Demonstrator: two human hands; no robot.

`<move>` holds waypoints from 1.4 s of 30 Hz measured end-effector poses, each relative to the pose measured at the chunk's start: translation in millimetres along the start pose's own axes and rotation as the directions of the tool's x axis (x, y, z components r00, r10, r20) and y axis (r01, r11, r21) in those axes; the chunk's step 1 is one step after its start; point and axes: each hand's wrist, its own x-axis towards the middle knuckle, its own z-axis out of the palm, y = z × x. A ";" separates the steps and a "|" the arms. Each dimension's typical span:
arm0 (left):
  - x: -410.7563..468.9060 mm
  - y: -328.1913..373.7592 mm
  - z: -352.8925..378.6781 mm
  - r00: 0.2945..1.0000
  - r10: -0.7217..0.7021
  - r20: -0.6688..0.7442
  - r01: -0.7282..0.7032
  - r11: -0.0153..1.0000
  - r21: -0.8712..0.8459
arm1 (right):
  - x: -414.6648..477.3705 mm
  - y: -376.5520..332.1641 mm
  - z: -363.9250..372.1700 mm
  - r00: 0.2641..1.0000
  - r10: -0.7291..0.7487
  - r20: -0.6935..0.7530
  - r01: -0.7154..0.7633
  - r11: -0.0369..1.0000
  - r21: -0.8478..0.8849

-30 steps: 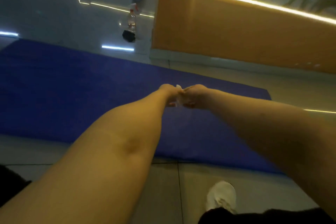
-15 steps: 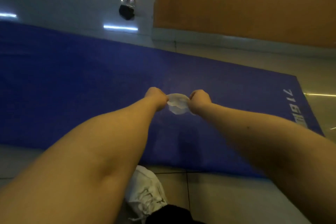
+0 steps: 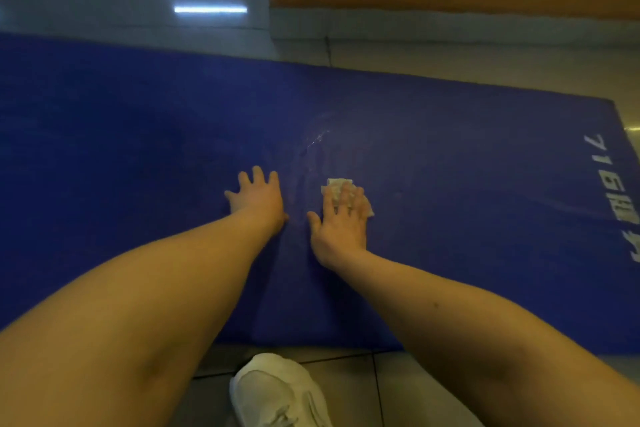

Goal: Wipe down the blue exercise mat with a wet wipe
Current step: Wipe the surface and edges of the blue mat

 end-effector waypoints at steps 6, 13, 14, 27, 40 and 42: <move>28.9 -13.7 -16.2 0.999 -0.029 -0.016 0.029 1.000 0.012 | 33.6 -17.3 -5.2 0.920 -0.392 0.003 0.392 0.920 -0.012; 57.3 -23.7 -30.1 0.996 -0.044 0.076 0.046 0.999 -0.028 | 126.3 62.4 -67.5 0.956 0.287 -0.068 -0.290 0.956 -0.042; 59.2 -24.1 -29.1 0.995 -0.044 0.090 0.048 0.998 -0.042 | 135.7 56.2 -70.8 0.949 0.313 -0.051 -0.313 0.950 -0.007; 78.2 -19.9 -24.0 0.990 -0.055 0.127 0.064 0.996 -0.066 | 222.1 14.2 -89.8 0.988 0.048 -0.150 -0.055 0.998 -0.043; 79.8 -21.7 -20.9 0.992 -0.052 0.116 0.060 0.996 -0.069 | 269.6 -94.3 -91.4 0.971 -0.233 -0.050 0.235 0.972 0.029; 80.3 -21.1 -21.2 0.992 -0.045 0.120 0.053 0.997 -0.064 | 282.1 -66.0 -101.9 0.974 -0.199 -0.105 0.202 0.979 0.021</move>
